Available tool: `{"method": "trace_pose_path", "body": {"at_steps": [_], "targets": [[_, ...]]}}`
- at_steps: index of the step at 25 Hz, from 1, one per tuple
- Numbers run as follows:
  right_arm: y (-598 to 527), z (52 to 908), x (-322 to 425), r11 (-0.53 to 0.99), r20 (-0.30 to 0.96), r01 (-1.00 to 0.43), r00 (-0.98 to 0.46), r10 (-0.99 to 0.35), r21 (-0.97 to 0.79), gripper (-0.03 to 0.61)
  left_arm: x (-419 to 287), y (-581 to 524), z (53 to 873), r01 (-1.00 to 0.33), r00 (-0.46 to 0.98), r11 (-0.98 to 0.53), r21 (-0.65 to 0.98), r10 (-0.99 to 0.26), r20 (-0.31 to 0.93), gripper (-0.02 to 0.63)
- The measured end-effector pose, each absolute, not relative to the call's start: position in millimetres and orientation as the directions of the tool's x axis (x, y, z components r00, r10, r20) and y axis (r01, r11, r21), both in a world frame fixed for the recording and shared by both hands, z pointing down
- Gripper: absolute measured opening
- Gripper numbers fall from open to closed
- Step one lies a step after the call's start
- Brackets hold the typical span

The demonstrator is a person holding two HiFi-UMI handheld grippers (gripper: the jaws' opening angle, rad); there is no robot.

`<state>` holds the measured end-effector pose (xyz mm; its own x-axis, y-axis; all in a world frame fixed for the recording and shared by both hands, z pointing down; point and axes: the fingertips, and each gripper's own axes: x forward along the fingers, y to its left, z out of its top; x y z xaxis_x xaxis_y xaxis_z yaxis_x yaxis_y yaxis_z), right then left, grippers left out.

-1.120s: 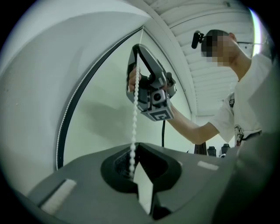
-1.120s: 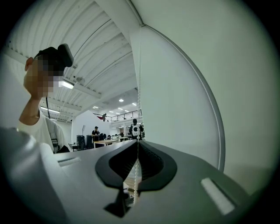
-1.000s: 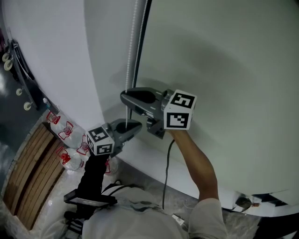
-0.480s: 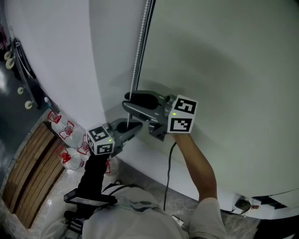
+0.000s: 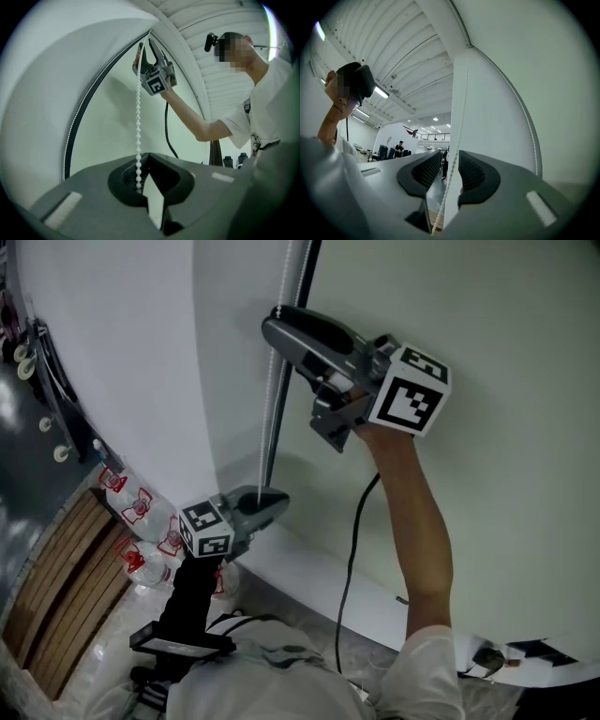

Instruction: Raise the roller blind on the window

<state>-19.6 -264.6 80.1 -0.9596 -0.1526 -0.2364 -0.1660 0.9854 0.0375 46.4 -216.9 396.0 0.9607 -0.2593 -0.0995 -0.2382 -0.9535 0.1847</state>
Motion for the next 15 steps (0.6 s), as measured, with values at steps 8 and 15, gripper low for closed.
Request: {"method": "trace_pose_path", "body": {"at_steps": [8, 15], "targets": [[-257, 47, -20, 0.978, -0.289, -0.190, -0.944, -0.157, 0.090, 0.022, 40, -214, 413, -0.240, 0.961, -0.955, 0.172, -0.259, -0.098, -0.002], [-250, 55, -21, 0.991, -0.268, -0.131, -0.956, -0.122, 0.013, 0.015, 43, -208, 419, -0.227, 0.965, -0.957, 0.179, -0.246, -0.092, -0.002]]}}
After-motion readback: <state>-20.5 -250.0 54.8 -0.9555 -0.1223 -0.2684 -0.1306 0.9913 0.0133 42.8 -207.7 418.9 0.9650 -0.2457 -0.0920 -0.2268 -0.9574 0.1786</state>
